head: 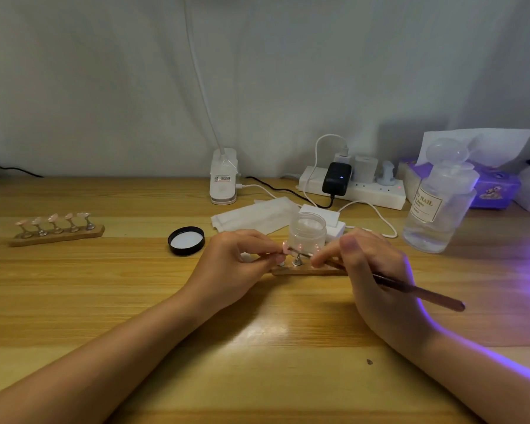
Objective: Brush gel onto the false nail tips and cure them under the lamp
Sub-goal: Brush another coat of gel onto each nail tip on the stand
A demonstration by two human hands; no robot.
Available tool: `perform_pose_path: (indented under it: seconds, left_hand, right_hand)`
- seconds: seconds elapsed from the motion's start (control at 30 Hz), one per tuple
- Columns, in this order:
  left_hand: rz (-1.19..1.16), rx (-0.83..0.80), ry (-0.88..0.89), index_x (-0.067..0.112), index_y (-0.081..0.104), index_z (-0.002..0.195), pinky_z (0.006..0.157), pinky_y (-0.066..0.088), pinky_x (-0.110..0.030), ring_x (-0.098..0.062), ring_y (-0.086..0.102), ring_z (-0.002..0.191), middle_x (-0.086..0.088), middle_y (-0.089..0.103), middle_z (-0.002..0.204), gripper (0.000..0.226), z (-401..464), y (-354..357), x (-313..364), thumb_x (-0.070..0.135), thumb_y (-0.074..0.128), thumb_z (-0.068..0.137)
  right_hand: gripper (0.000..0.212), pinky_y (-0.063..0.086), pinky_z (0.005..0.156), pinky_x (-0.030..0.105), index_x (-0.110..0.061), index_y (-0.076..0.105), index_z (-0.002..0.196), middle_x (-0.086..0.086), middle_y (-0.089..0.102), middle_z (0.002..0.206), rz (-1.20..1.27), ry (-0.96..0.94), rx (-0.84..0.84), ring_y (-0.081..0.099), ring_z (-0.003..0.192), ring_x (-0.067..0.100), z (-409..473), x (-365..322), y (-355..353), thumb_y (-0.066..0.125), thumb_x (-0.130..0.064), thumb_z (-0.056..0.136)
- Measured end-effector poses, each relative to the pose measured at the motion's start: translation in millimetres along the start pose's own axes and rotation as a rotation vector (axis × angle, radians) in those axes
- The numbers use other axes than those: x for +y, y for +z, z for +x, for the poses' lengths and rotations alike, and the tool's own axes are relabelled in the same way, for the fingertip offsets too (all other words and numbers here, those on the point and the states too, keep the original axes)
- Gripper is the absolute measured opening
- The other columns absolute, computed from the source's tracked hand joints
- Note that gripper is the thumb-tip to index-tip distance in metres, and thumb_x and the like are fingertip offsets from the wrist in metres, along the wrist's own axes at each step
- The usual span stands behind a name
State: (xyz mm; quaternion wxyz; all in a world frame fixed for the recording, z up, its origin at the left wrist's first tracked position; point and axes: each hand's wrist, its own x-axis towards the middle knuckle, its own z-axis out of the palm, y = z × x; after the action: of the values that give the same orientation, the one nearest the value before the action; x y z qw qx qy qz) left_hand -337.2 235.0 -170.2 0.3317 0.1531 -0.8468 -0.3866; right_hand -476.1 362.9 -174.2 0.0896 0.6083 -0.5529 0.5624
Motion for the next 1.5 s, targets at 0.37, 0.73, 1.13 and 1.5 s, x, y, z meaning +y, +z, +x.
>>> perform_pose_path:
  seconds: [0.37,0.73,1.13,1.5]
  left_hand:
    - [-0.021,0.012,-0.019,0.020,0.072,0.093,0.061,0.043,-0.010,0.000,0.060,0.072,0.008,0.069,0.082,0.023,1.4,0.2,-1.3,0.004,0.071,0.075]
    - [-0.053,0.016,-0.006,0.017,0.074,0.090,0.060,0.041,-0.009,0.002,0.059,0.067,0.008,0.069,0.080,0.020,0.9,0.9,-3.4,0.003,0.071,0.076]
    - [-0.057,0.031,-0.030,0.019,0.072,0.092,0.065,0.052,-0.022,-0.008,0.064,0.078,0.004,0.070,0.083,0.022,0.3,0.4,0.9,0.005,0.070,0.075]
    - [-0.027,0.003,-0.037,0.017,0.073,0.091,0.066,0.045,-0.011,-0.001,0.061,0.076,0.005,0.067,0.082,0.018,-0.3,0.3,3.9,0.007,0.071,0.076]
  right_hand:
    - [0.045,0.044,0.075,0.036,-0.031,0.063,0.075,-0.013,0.064,0.073,0.066,0.064,0.004,0.060,0.074,0.006,0.7,-3.1,-1.3,0.028,-0.050,0.094]
    - [0.038,0.042,0.074,0.026,-0.026,0.065,0.072,-0.015,0.064,0.070,0.077,0.092,-0.018,0.059,0.073,0.000,-0.9,-3.3,-2.3,0.033,-0.031,0.092]
    - [0.045,0.044,0.075,0.031,-0.027,0.065,0.070,-0.010,0.066,0.070,0.114,0.113,-0.035,0.061,0.074,0.002,-2.1,-0.9,-2.4,0.032,-0.046,0.094]
    - [0.048,0.045,0.071,0.040,-0.015,0.068,0.066,-0.010,0.064,0.067,0.077,0.090,-0.048,0.060,0.069,0.005,-2.3,-1.6,-2.5,0.035,-0.038,0.093]
